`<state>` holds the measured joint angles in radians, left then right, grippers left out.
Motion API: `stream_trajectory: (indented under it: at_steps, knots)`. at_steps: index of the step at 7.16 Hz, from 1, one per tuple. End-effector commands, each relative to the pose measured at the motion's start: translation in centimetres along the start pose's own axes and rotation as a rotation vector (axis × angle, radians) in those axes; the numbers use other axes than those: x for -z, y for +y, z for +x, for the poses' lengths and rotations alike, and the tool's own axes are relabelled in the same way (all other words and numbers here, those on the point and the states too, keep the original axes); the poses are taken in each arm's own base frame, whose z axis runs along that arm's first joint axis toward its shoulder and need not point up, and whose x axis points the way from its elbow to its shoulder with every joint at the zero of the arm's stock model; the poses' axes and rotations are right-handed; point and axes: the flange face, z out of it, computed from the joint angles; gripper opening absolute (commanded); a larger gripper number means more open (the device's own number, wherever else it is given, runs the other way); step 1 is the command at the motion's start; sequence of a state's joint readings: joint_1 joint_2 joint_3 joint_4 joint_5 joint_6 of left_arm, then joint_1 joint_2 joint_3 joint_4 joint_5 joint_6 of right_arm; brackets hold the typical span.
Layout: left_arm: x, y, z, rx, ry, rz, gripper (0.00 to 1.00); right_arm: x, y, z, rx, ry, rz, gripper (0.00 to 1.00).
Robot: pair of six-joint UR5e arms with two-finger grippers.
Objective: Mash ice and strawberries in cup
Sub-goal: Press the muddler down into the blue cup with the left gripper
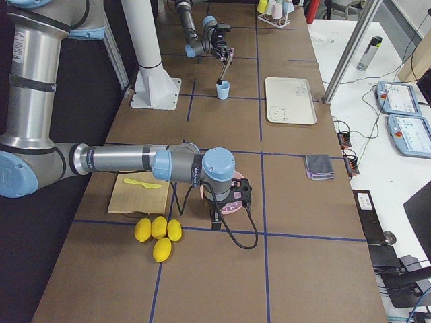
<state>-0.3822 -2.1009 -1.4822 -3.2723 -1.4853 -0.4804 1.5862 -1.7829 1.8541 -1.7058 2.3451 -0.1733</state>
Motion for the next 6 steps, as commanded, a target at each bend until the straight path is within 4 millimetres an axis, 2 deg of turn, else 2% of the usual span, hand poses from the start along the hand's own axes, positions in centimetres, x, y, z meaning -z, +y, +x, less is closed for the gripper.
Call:
stream_trajectory:
  at_steps: [1, 6]
  knots:
    - [-0.4, 1.2, -0.6, -0.013, -0.015, -0.022, 0.0, 0.0, 0.0, 0.0, 0.001, 0.001, 0.0, 0.99]
    - [-0.8, 2.8, -1.4, -0.026, -0.031, -0.054, 0.0, -0.1, 0.1, 0.1, -0.001, 0.002, -0.002, 0.99]
